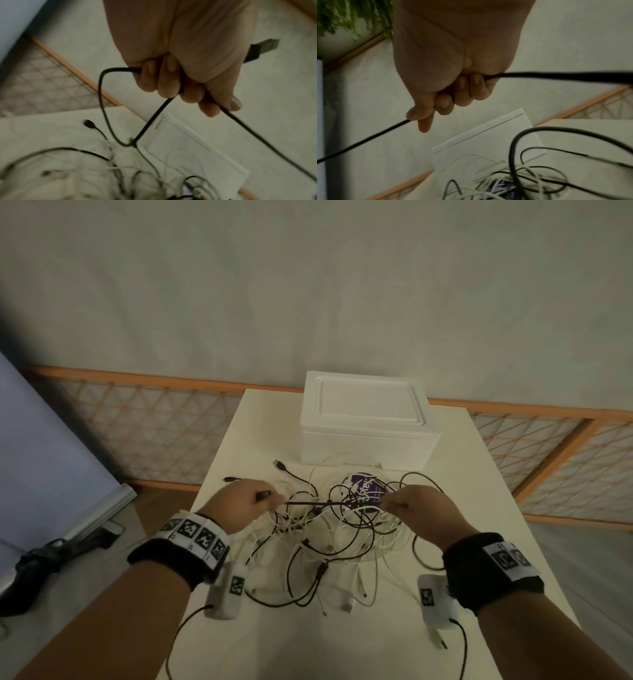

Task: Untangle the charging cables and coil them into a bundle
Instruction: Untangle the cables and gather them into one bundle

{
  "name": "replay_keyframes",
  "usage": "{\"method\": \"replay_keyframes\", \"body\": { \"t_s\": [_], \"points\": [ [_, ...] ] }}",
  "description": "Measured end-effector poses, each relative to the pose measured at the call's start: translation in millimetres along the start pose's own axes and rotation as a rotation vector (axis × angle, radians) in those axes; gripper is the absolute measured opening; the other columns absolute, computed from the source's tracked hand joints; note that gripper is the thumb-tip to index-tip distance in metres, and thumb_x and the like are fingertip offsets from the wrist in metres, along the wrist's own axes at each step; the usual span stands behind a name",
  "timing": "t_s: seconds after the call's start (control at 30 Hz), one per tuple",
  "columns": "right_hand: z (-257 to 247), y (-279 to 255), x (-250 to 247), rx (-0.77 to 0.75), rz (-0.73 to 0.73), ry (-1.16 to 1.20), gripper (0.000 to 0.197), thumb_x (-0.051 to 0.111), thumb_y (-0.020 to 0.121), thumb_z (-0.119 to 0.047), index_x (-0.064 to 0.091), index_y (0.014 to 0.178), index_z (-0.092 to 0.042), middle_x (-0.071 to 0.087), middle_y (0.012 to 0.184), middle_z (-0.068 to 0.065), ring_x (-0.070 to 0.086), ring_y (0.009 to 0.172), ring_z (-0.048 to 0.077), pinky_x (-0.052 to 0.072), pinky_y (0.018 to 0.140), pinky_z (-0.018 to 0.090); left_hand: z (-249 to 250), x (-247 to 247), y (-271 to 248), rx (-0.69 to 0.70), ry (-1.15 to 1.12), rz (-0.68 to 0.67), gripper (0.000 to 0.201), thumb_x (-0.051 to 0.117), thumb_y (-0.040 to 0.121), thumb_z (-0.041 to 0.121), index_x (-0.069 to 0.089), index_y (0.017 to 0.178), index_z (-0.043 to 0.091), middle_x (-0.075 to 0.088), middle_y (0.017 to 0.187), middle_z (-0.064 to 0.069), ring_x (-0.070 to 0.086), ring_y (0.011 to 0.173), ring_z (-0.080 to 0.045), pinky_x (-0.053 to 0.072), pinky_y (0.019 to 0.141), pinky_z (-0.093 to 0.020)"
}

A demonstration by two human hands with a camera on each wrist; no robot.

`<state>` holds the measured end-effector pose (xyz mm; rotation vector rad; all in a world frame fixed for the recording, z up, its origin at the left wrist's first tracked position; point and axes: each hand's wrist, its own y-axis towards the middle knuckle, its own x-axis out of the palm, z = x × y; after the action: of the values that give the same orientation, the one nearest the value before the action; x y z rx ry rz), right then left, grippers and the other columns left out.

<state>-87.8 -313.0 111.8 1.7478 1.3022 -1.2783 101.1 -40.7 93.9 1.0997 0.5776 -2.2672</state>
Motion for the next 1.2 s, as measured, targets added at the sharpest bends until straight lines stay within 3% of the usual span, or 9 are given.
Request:
{"method": "replay_keyframes", "body": {
  "t_s": [0.13, 0.27, 0.4, 0.53, 0.67, 0.77, 1.0, 1.13, 1.2],
  "points": [
    [32.4, -5.4, -1.7, 0.125, -0.008, -0.055, 0.022, 0.056, 0.090, -0.045, 0.070, 0.105, -0.037, 0.069, 0.106, -0.009, 0.062, 0.100, 0.014, 0.045, 0.077, 0.025, -40.5, -5.9, -5.3, -0.044, 0.277, 0.044, 0.036, 0.052, 0.095, 0.038, 0.042, 0.063, 0.027, 0.048, 0.059, 0.007, 0.052, 0.062, -0.008, 0.043, 0.062, -0.029],
    [39.4, -2.9, -2.7, 0.136, -0.022, -0.060, 0.022, 0.055, 0.090, -0.046, 0.071, 0.103, -0.038, 0.069, 0.103, -0.011, 0.061, 0.099, 0.012, 0.046, 0.078, 0.027, -56.0, -4.6, -4.5, -0.100, 0.470, 0.013, 0.025, 0.048, 0.097, 0.039, 0.055, 0.077, 0.025, 0.058, 0.072, 0.008, 0.055, 0.071, -0.014, 0.040, 0.060, -0.030],
    [53.8, -1.2, -14.7, 0.183, 0.051, -0.013, 0.020, 0.057, 0.090, -0.043, 0.073, 0.099, -0.035, 0.070, 0.103, -0.008, 0.063, 0.097, 0.015, 0.046, 0.078, 0.027, -73.3, -18.3, -8.3, -0.212, 0.417, -0.012, 0.028, 0.043, 0.093, 0.051, 0.051, 0.074, 0.032, 0.061, 0.079, 0.008, 0.056, 0.075, -0.012, 0.049, 0.072, -0.033],
    [73.9, -10.6, -32.6, 0.223, 0.039, -0.047, 0.023, 0.053, 0.093, -0.041, 0.072, 0.099, -0.032, 0.067, 0.099, -0.009, 0.062, 0.097, 0.017, 0.045, 0.076, 0.028, -85.1, -35.4, -23.7, -0.283, 0.356, 0.053, 0.027, 0.052, 0.091, 0.046, 0.069, 0.102, 0.028, 0.069, 0.102, 0.003, 0.063, 0.092, -0.016, 0.048, 0.085, -0.032],
    [83.9, -15.4, -38.1, 0.277, 0.063, -0.144, 0.026, 0.050, 0.093, -0.045, 0.071, 0.103, -0.035, 0.067, 0.107, -0.010, 0.060, 0.097, 0.015, 0.037, 0.069, 0.025, -93.8, -36.7, -26.5, -0.385, 0.341, -0.038, 0.025, 0.051, 0.096, 0.030, 0.070, 0.106, 0.016, 0.068, 0.101, -0.005, 0.057, 0.068, 0.003, 0.044, 0.072, -0.015],
    [72.6, -10.7, -34.5, 0.246, 0.027, -0.263, 0.026, 0.048, 0.093, -0.047, 0.071, 0.102, -0.036, 0.067, 0.104, -0.010, 0.060, 0.095, 0.014, 0.039, 0.067, 0.024, -98.6, -29.0, -14.8, -0.438, 0.396, 0.033, 0.023, 0.048, 0.095, 0.038, 0.067, 0.090, 0.026, 0.068, 0.091, 0.006, 0.062, 0.079, -0.012, 0.051, 0.079, -0.031],
    [-11.3, 9.4, -21.3, -0.123, 0.082, -0.426, 0.032, 0.041, 0.095, -0.049, 0.068, 0.106, -0.037, 0.066, 0.093, -0.007, 0.060, 0.091, 0.017, 0.038, 0.067, 0.024, 71.0, -0.7, 17.1, 0.135, 0.201, 0.111, 0.059, 0.049, 0.094, 0.008, 0.032, 0.147, 0.031, 0.034, 0.151, 0.011, 0.039, 0.134, -0.009, 0.028, 0.113, -0.029],
    [-42.2, 5.4, -27.9, -0.323, 0.313, -0.384, 0.006, 0.074, 0.070, -0.030, 0.070, 0.067, -0.027, 0.055, 0.056, -0.005, 0.056, 0.055, 0.020, 0.034, 0.046, 0.020, 130.7, 21.4, 22.4, 0.241, 0.081, -0.087, 0.044, 0.047, 0.098, 0.018, 0.042, 0.141, 0.029, 0.056, 0.134, 0.002, 0.054, 0.121, -0.021, 0.044, 0.099, -0.035],
    [-41.0, 0.3, -33.9, -0.389, 0.319, -0.301, 0.008, 0.066, 0.067, -0.024, 0.069, 0.065, -0.031, 0.047, 0.049, -0.007, 0.049, 0.046, 0.017, 0.019, 0.044, 0.013, 137.7, 24.5, 19.5, 0.261, 0.091, -0.075, 0.026, 0.049, 0.096, 0.019, 0.056, 0.120, 0.026, 0.063, 0.105, 0.001, 0.060, 0.102, -0.025, 0.048, 0.082, -0.036]
  ]
}}
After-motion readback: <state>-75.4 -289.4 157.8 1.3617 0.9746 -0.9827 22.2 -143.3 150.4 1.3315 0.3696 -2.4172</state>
